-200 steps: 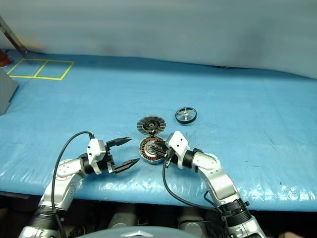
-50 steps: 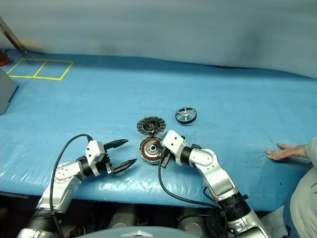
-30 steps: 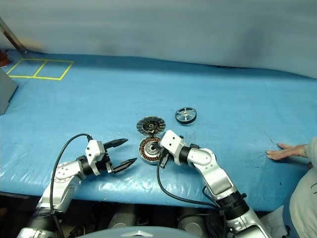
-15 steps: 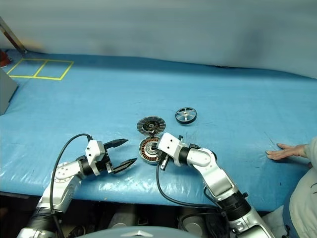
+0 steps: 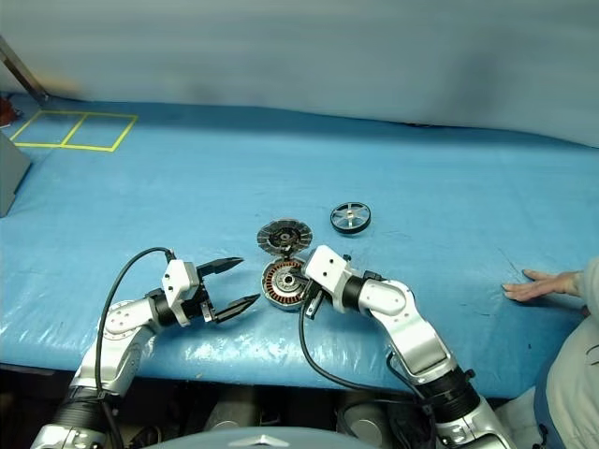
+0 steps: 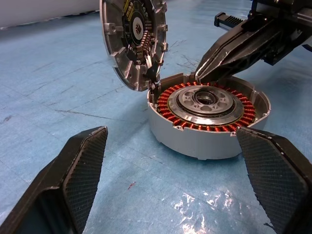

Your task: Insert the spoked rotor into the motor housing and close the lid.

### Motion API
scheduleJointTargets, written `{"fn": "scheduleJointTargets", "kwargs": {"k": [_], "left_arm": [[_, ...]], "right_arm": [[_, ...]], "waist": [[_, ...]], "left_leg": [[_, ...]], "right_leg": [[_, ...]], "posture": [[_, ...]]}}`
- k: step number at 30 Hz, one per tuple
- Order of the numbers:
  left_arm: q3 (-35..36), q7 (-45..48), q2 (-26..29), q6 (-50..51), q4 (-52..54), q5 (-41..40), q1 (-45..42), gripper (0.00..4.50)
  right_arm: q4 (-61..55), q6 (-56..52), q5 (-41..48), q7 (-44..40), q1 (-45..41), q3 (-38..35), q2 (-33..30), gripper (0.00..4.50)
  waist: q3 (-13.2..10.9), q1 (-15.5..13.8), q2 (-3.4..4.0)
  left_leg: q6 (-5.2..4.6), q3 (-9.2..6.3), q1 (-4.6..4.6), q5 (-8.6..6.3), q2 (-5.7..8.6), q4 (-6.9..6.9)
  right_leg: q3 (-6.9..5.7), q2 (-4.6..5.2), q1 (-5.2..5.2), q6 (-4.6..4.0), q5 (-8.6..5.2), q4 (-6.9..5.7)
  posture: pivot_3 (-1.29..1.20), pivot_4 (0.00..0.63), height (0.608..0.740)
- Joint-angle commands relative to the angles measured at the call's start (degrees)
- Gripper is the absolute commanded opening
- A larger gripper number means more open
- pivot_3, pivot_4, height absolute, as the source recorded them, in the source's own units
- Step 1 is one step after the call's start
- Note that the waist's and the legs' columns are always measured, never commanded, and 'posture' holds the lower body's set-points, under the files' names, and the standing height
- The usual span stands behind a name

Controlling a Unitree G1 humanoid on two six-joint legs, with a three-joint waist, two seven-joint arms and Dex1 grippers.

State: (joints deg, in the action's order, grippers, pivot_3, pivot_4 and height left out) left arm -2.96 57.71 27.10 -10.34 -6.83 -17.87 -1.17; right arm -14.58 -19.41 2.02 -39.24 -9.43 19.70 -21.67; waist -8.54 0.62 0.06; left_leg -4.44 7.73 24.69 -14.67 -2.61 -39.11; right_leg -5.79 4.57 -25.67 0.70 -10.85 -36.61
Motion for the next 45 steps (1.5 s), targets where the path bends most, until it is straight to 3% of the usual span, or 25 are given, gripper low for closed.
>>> {"fn": "scheduleJointTargets", "kwargs": {"k": [1, 23, 45], "left_arm": [[-0.3, 0.2, -0.3, -0.5, 0.7, 0.3, -0.1, 4.5], [-1.3, -2.9, 0.2, 4.0, 8.3, 0.1, 2.3, 4.5], [-0.9, -1.7, 0.5, 2.1, 3.8, 0.1, 1.2, 4.5]], "right_arm": [[-1.5, -0.1, -0.1, 0.3, -0.3, -0.6, -0.5, 0.02], [-1.0, 0.2, 0.2, -0.8, 0.0, 1.0, 0.3, 0.02], [-2.3, 0.1, 1.0, -1.3, 0.7, 2.5, 0.3, 0.02]], "waist": [[0.0, 0.0, 0.0], [0.0, 0.0, 0.0], [0.0, 0.0, -0.01]], "left_leg": [[0.0, 0.0, 0.0, 0.0, 0.0, 0.0], [0.01, 0.0, 0.0, 0.0, 0.0, 0.02], [0.01, 0.0, -0.01, -0.01, 0.0, 0.0]], "right_leg": [[0.0, 0.0, 0.0, 0.0, 0.0, 0.0], [-0.01, -0.02, 0.0, 0.0, 0.0, 0.02], [-0.01, -0.02, 0.02, 0.0, 0.0, 0.02]], "posture": [[0.0, 0.15, 0.74], [0.0, 0.15, 0.74], [0.0, 0.15, 0.74]]}}
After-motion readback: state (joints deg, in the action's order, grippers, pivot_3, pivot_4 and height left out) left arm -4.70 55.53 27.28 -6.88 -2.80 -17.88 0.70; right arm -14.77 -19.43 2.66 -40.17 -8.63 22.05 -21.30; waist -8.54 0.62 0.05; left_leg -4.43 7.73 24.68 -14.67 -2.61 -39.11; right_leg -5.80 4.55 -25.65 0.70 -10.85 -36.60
